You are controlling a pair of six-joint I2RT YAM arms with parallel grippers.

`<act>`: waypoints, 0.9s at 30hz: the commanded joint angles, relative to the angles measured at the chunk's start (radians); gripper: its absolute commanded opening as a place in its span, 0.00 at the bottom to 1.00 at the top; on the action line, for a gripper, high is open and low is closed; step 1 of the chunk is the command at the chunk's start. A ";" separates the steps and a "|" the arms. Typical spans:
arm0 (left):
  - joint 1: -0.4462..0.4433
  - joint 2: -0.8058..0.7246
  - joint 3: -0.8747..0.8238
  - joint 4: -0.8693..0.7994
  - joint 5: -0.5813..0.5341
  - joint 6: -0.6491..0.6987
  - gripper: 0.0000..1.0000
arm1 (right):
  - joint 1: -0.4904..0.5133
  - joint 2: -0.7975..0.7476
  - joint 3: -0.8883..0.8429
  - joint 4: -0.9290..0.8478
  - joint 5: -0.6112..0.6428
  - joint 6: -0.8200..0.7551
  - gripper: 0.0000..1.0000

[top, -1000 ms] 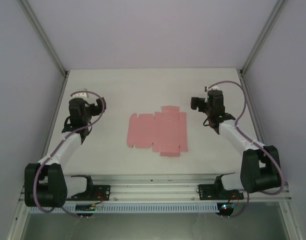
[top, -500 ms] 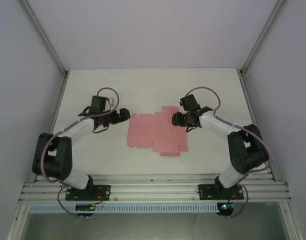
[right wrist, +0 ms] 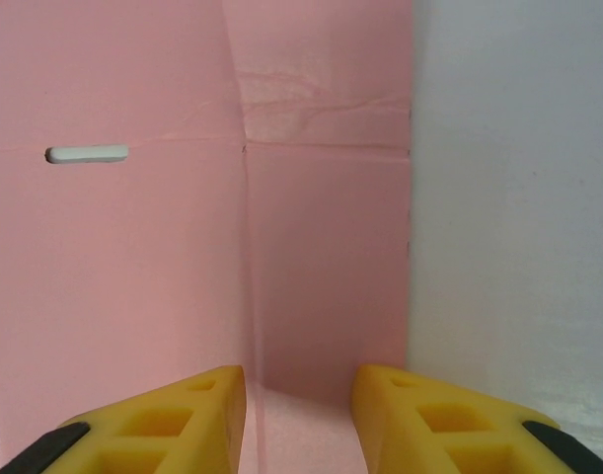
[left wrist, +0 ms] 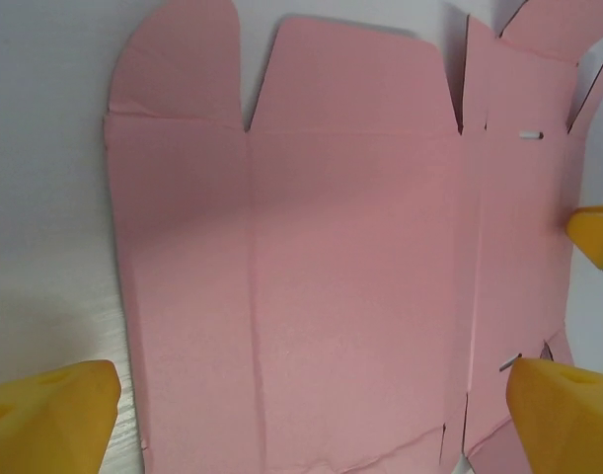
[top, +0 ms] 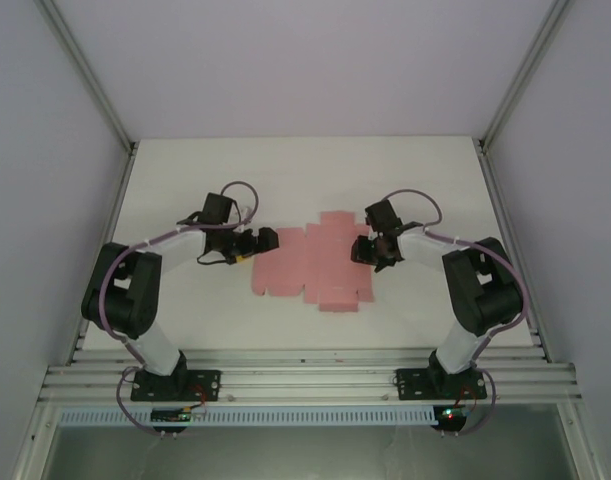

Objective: Assemble paper box

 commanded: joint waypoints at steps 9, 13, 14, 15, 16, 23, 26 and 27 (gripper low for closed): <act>-0.020 0.079 0.066 -0.139 -0.068 0.067 1.00 | -0.020 0.039 -0.127 0.034 -0.049 0.030 0.37; -0.035 0.124 0.065 -0.076 0.036 0.075 0.98 | -0.021 0.039 -0.141 0.049 -0.059 0.027 0.37; -0.037 0.129 0.061 -0.047 0.081 0.072 0.96 | -0.022 0.042 -0.143 0.055 -0.064 0.027 0.37; -0.038 0.129 0.059 -0.016 0.132 0.068 0.95 | -0.023 0.049 -0.143 0.059 -0.073 0.028 0.37; -0.037 0.126 0.059 0.008 0.166 0.060 0.95 | -0.025 0.055 -0.139 0.060 -0.080 0.029 0.36; -0.031 0.076 0.049 0.141 0.299 0.022 0.90 | -0.035 0.058 -0.142 0.088 -0.106 0.037 0.35; -0.018 0.043 -0.013 0.298 0.364 -0.041 0.82 | -0.047 0.055 -0.163 0.109 -0.118 0.043 0.35; -0.013 0.036 -0.038 0.374 0.389 -0.076 0.79 | -0.050 0.053 -0.172 0.125 -0.129 0.046 0.35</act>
